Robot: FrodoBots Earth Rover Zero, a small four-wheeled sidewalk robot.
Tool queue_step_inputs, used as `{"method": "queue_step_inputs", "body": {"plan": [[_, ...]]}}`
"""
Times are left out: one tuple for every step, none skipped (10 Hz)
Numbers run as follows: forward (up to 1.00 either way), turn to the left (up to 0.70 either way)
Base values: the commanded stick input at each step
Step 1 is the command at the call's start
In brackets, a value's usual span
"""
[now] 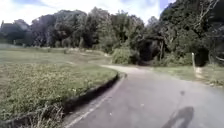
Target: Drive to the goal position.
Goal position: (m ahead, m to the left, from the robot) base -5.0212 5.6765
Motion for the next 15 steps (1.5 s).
{"method": "queue_step_inputs", "body": {"plan": [[0.0,-0.7],[0.0,-0.7],[0.0,-0.7],[0.0,-0.7],[0.0,-0.7],[0.0,-0.7],[0.0,-0.7],[0.0,-0.7],[0.0,-0.7],[0.0,-0.7],[0.0,-0.7],[0.0,-0.7],[0.0,-0.7],[0.0,-0.7],[0.0,-0.7]]}}
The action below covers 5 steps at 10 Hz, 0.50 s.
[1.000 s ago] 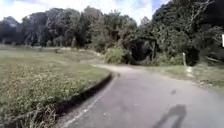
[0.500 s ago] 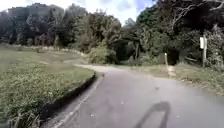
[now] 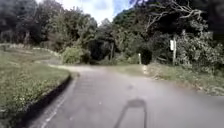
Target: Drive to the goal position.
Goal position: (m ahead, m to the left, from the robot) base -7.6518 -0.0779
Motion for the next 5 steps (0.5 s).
{"method": "queue_step_inputs", "body": {"plan": [[0.0,-0.7],[0.0,-0.7],[0.0,-0.7],[0.0,-0.7],[0.0,-0.7]]}}
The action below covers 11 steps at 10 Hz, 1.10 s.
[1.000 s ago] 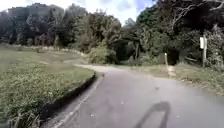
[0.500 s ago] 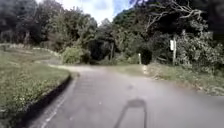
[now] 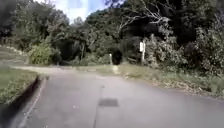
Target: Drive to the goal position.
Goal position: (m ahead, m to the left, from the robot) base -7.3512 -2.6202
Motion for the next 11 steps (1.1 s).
{"method": "queue_step_inputs", "body": {"plan": [[0.0,-0.7],[0.0,-0.7],[0.0,-0.7],[0.0,-0.7],[0.0,-0.7],[0.0,-0.7],[0.0,-0.7],[0.0,-0.7],[0.0,-0.7],[0.0,-0.7],[0.0,-0.7]]}}
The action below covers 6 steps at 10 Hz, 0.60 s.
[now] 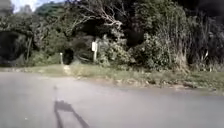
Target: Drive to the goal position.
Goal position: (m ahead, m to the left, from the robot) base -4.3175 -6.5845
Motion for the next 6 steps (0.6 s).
{"method": "queue_step_inputs", "body": {"plan": [[0.0,-0.7],[0.0,-0.7],[0.0,-0.7],[0.0,-0.7],[0.0,-0.7],[0.0,-0.7]]}}
